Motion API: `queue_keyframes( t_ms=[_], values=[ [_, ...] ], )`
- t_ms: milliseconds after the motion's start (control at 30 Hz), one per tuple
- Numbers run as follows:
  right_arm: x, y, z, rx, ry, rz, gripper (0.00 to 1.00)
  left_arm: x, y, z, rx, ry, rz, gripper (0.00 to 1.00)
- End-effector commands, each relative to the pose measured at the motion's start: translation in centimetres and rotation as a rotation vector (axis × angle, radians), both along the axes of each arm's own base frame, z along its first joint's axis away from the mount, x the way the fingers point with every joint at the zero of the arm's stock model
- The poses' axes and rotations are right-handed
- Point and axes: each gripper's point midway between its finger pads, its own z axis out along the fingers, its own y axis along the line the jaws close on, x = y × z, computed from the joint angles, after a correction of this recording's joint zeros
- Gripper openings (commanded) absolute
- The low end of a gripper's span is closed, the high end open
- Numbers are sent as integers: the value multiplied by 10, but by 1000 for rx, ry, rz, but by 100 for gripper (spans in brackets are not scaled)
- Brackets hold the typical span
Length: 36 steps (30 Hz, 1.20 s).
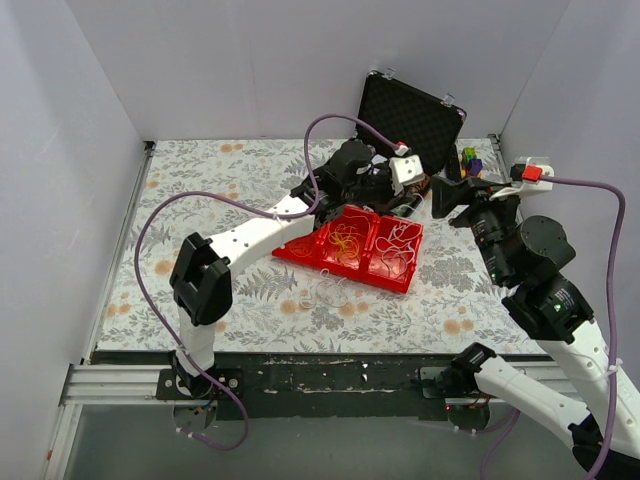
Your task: Untangle the cables
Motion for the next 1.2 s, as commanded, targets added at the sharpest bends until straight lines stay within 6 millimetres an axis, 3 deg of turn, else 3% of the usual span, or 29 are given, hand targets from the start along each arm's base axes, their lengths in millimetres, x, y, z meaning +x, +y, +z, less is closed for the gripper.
queue_keyframes(
  t_ms=[0, 100, 167, 300, 400, 433, 500, 533, 600, 767, 833, 967, 1067, 1167],
  values=[
    [-3, -8, 20, 38, -57, -22, 74, -2, 5, 17, -22, -49, 19, 0],
    [-4, -11, 18, 36, -51, -33, 74, -3, 10, -9, 31, -42, 28, 0],
    [-5, -13, 18, 31, -50, -40, 74, 2, 21, -37, 94, -75, 53, 0],
    [-6, -17, 16, 15, -42, -55, 74, 23, 46, -79, 160, -128, 179, 0],
    [-6, -17, 9, 7, -31, -58, 73, 37, 57, -117, 273, -65, 269, 1],
    [-5, -17, 7, 6, -30, -59, 74, 38, 56, -124, 295, -46, 271, 11],
    [-4, -16, 5, 6, -26, -57, 74, 37, 52, -133, 311, -7, 259, 41],
    [-3, -15, 4, 5, -24, -54, 74, 33, 50, -135, 309, 16, 241, 51],
    [-2, -14, 4, 5, -20, -54, 74, 27, 43, -129, 279, 51, 223, 61],
    [0, -14, 2, 0, -13, -64, 74, 13, 24, -113, 221, 103, 203, 64],
    [1, -13, -1, -3, -6, -62, 74, 9, 16, -102, 195, 114, 199, 67],
    [2, -11, -4, -4, 5, -60, 74, 9, 4, -74, 143, 108, 213, 81],
    [4, -6, -9, -22, 20, -42, 74, 20, 14, -52, 120, 110, 291, 84],
    [6, 9, -23, -56, 61, 21, 76, 35, 47, -44, 115, 163, 409, 90]
  ],
)
